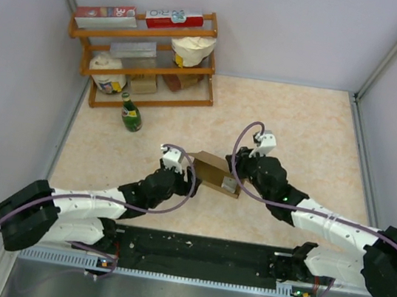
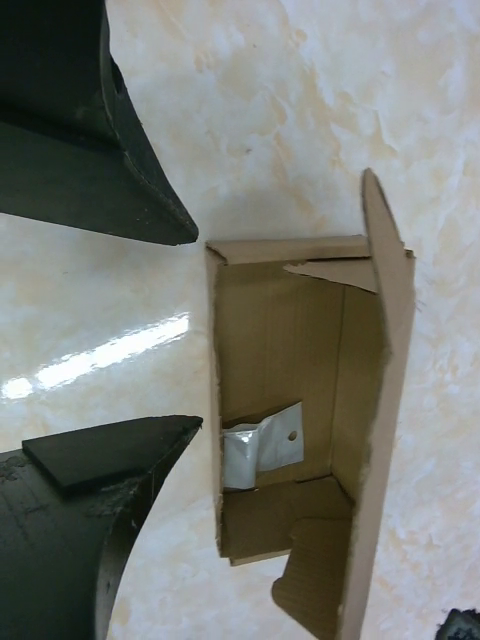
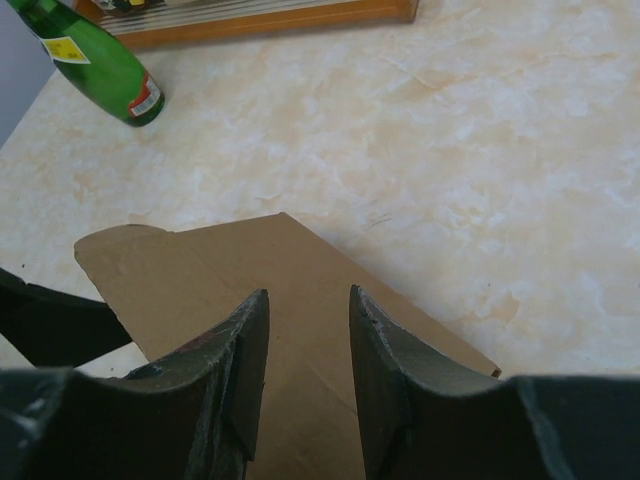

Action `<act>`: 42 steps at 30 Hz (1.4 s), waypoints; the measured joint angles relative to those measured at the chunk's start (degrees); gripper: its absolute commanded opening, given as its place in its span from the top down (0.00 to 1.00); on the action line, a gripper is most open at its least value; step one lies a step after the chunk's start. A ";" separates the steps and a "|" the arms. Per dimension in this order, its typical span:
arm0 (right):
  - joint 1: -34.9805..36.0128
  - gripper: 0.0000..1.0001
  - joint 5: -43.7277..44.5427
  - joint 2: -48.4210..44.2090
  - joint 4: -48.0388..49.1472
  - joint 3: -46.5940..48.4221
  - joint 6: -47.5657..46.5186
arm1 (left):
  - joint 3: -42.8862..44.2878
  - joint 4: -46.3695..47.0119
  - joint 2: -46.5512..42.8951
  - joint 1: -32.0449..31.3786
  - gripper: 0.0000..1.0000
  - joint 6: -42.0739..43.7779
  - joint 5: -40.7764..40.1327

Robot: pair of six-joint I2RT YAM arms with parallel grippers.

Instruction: Fold the paper box

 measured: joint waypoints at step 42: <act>-0.24 0.62 -13.14 11.52 1.29 1.79 0.55 | 11.19 -20.39 -24.68 -0.59 0.54 8.61 -7.52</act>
